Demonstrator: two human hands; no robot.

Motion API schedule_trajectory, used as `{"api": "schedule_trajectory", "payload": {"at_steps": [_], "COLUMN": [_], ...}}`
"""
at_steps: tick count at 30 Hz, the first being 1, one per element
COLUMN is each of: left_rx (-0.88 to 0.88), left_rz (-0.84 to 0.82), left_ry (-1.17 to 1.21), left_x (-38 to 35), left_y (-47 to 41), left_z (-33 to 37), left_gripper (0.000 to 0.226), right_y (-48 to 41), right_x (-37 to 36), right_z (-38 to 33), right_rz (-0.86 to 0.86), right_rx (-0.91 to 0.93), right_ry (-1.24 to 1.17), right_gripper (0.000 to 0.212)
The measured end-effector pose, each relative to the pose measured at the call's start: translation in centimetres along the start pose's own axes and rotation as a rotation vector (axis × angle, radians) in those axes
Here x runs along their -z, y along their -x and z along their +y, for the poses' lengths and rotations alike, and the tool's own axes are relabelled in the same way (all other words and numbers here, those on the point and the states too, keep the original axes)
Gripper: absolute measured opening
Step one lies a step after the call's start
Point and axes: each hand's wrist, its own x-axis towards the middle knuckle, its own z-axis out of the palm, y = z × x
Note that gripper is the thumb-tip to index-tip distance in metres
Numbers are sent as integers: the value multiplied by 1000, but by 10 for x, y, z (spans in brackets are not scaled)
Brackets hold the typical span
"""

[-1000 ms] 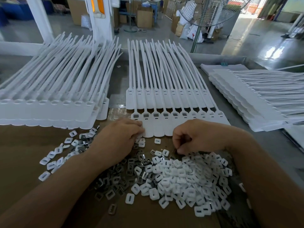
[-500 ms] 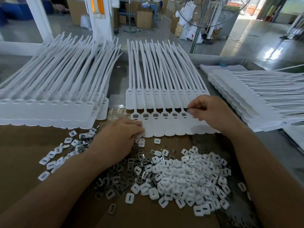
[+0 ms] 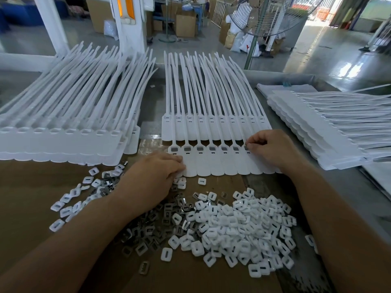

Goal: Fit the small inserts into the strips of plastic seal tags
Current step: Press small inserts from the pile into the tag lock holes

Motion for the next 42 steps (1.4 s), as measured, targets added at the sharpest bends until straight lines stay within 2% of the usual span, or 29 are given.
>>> {"api": "schedule_trajectory", "payload": {"at_steps": [9, 31, 42], "left_rx": [-3, 3, 11], "left_rz": [-6, 3, 0], "left_ry": [2, -1, 0], "left_x": [0, -1, 0], "left_y": [1, 3, 4], "left_z": [0, -1, -1], "left_gripper": [30, 29, 28], "right_y": [-2, -6, -4], "right_x": [3, -7, -6], "right_z": [-2, 2, 6], "right_rz": [-45, 15, 55], "right_rx": [0, -6, -18], "right_ry": [28, 105, 60], "right_gripper": [25, 30, 22]}}
